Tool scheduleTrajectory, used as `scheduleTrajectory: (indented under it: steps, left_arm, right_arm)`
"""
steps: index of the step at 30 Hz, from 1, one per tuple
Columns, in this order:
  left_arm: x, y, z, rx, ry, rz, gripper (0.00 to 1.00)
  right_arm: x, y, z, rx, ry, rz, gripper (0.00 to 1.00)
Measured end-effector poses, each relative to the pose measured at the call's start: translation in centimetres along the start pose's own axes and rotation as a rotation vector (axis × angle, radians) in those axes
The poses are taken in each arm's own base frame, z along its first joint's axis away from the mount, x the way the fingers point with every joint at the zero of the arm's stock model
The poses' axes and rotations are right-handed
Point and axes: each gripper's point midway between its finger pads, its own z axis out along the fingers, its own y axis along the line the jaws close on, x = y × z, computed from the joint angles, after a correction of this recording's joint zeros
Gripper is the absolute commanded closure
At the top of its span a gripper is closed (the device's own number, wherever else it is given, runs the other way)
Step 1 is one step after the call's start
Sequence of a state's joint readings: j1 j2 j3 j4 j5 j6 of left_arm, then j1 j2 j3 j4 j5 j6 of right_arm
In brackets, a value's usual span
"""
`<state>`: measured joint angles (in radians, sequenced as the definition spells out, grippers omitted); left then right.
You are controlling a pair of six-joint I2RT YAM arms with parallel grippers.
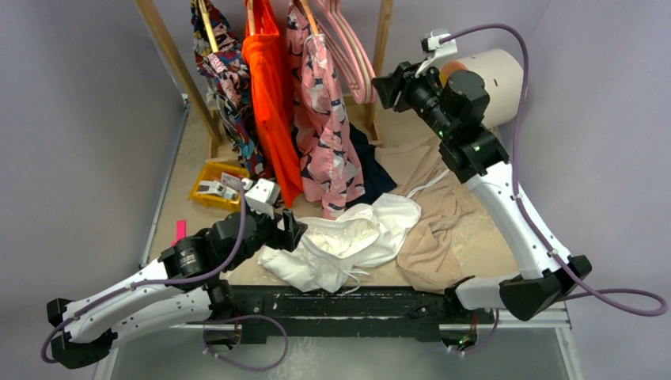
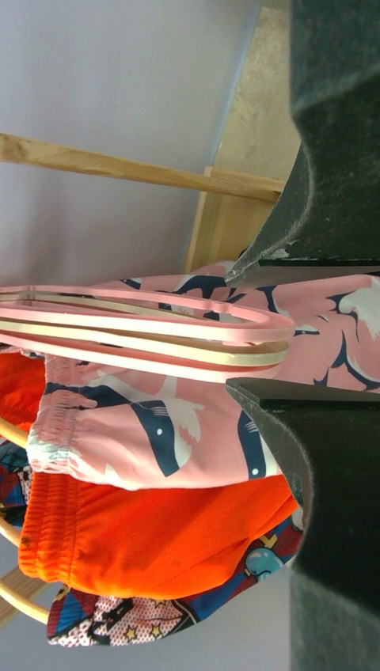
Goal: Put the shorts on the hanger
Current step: Pick up the hanger from the clothesline.
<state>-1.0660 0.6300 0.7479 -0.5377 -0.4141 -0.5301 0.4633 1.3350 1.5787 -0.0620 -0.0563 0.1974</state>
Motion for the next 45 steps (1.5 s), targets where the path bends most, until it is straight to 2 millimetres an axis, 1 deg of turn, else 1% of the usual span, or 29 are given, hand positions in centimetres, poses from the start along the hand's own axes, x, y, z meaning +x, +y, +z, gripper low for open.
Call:
scheduleTrajectory:
  steps: [4, 8, 15, 22, 25, 30, 35, 41, 45]
  left_arm:
    - [0.0, 0.0, 0.0, 0.000, -0.001, 0.000, 0.28]
    - [0.0, 0.0, 0.0, 0.000, -0.001, -0.001, 0.28]
    - [0.0, -0.1, 0.1, -0.001, 0.000, 0.001, 0.28]
    - [0.2, 0.0, 0.3, -0.005, 0.008, 0.004, 0.28]
    - [0.2, 0.0, 0.4, -0.006, 0.011, 0.006, 0.28]
    - [0.3, 0.0, 0.4, -0.007, 0.012, 0.007, 0.28]
    - [0.4, 0.0, 0.5, -0.010, 0.018, 0.010, 0.28]
    - [0.7, 0.0, 0.8, -0.015, 0.029, 0.015, 0.28]
    - [0.8, 0.0, 0.9, -0.017, 0.032, 0.017, 0.28]
  right_arm:
    - [0.8, -0.3, 0.6, 0.004, 0.021, -0.005, 0.54]
    - [1.8, -0.6, 1.2, 0.009, 0.046, -0.005, 0.57]
    - [2.3, -1.0, 1.6, 0.015, 0.058, -0.007, 0.62]
    - [3.1, -1.4, 2.2, 0.025, 0.074, -0.022, 0.60]
    - [3.4, -1.9, 2.4, 0.048, 0.083, -0.029, 0.59]
    - [3.3, -2.5, 2.3, 0.076, 0.078, -0.042, 0.58]
    - [3.1, -2.8, 2.3, 0.093, 0.074, -0.063, 0.65]
    - [2.4, -2.9, 2.2, 0.097, 0.060, -0.094, 0.76]
    - [2.4, -2.9, 2.2, 0.088, 0.061, -0.117, 0.86]
